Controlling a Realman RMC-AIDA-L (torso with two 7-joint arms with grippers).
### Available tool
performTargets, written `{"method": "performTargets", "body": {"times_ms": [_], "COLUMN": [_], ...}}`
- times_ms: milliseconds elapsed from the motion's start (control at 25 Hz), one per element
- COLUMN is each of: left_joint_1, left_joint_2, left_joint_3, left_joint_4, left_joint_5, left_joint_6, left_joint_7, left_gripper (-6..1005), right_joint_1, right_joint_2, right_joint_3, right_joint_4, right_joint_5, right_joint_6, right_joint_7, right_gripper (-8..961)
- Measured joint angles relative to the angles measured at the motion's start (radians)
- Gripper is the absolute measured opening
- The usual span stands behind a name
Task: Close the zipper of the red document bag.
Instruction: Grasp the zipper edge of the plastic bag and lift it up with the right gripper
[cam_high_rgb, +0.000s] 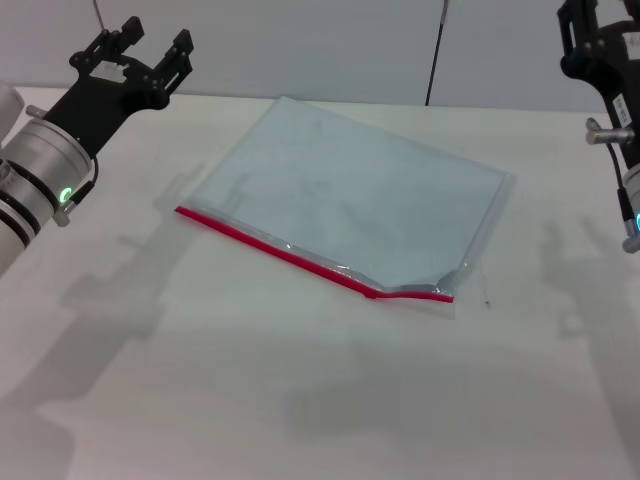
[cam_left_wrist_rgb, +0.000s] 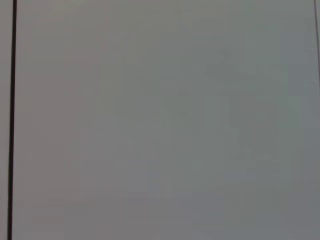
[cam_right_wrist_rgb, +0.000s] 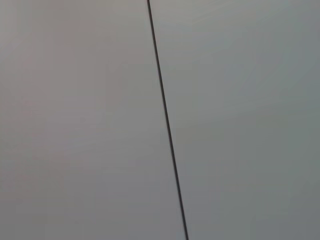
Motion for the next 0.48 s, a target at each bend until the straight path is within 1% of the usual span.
{"method": "performTargets", "body": {"times_ms": [160,240,400,480], "left_joint_1": [-0.002,-0.003,-0.002,-0.001], "left_joint_2": [0.0,0.0,0.0,0.0], "left_joint_3": [0.0,0.0,0.0,0.0], "left_joint_4": [0.0,0.0,0.0,0.0], "left_joint_5": [0.0,0.0,0.0,0.0], "left_joint_6": [0.0,0.001,0.003,0.003], "left_joint_7": [0.0,0.0,0.0,0.0], "left_gripper": [647,647,646,646], "right_joint_1": [0.001,0.006,0.01,0.01], "right_joint_2": [-0.003,-0.009,-0.035,-0.041], "right_joint_3": [-0.013,-0.012,0.034,0.066], "right_joint_4": [-0.021,-0.022,-0.042,-0.05], "right_joint_5": [0.031,0.057,0.078,0.082], "right_joint_6": [-0.013,-0.043,-0.186,-0.264], "right_joint_7": [0.0,0.001,0.001,0.001], "right_gripper": [438,438,438,438]}}
